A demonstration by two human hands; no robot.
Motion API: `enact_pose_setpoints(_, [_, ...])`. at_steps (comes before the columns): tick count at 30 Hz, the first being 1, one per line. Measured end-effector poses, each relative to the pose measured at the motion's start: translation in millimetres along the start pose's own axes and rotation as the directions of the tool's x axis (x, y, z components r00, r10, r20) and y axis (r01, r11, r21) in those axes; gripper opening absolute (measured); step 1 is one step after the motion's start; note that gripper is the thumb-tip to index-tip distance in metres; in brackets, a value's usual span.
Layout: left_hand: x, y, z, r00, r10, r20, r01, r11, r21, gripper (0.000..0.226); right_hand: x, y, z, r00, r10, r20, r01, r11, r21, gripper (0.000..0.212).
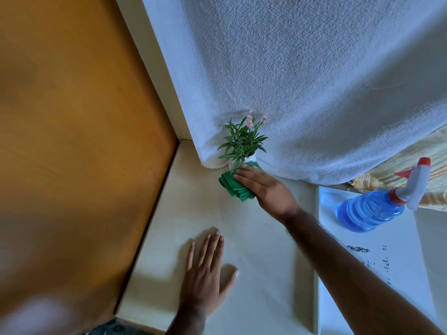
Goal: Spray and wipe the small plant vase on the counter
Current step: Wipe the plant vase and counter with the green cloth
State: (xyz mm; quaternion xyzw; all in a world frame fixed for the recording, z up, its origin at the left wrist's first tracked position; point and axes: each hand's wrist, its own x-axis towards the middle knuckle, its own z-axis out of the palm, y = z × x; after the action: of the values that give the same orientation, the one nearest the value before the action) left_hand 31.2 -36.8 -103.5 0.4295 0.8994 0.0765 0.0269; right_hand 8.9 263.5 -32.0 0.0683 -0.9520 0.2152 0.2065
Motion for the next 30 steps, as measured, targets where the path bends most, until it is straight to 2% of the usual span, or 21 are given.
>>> enact_pose_setpoints(1, [-0.6,0.1,0.0,1.000,-0.001,0.000,0.001,1.000,-0.001,0.091,4.6,-0.9,-2.5,0.999,-0.038,-0.005,0.038,0.999,-0.019,0.045])
enact_pose_setpoints(3, [-1.2,0.7,0.3,1.000,-0.004,-0.004,0.004,1.000,-0.003,0.091,9.7,1.7,-3.7,0.996,-0.086,0.010,0.086,0.995,-0.047,0.049])
enact_pose_setpoints(7, [-1.1,2.1,0.4,1.000,-0.003,-0.004,0.003,1.000,-0.014,0.091,-1.8,18.2,5.2,0.996,-0.056,0.067,0.059,0.997,-0.051,0.048])
enact_pose_setpoints(10, [-0.4,1.2,0.6,1.000,-0.002,-0.001,0.002,1.000,-0.027,0.090,-9.7,22.6,10.6,0.997,0.020,0.071,-0.018,0.999,-0.028,0.055])
enact_pose_setpoints(13, [-1.5,-0.4,0.6,1.000,-0.008,0.006,0.008,0.999,-0.032,0.090,-16.1,17.2,14.5,0.990,0.108,0.089,-0.112,0.993,0.040,0.051])
enact_pose_setpoints(17, [-2.7,-0.6,2.2,1.000,-0.004,0.008,0.005,1.000,-0.026,0.091,-27.4,17.9,19.5,0.928,0.318,0.192,-0.350,0.922,0.167,0.066])
enact_pose_setpoints(19, [-2.5,-0.6,2.7,1.000,-0.007,0.006,0.007,1.000,-0.028,0.090,-25.4,17.5,18.8,0.907,0.356,0.223,-0.396,0.901,0.175,0.070])
enact_pose_setpoints(25, [-1.6,-2.9,3.4,1.000,-0.006,-0.018,0.005,1.000,-0.026,0.089,-22.6,-1.5,-1.6,0.944,0.282,0.171,-0.306,0.942,0.140,0.059])
enact_pose_setpoints(30, [-2.8,-3.8,3.6,1.000,0.000,-0.011,0.000,0.999,-0.045,0.089,-59.8,-36.3,-37.8,0.954,0.274,0.120,-0.286,0.953,0.097,0.048])
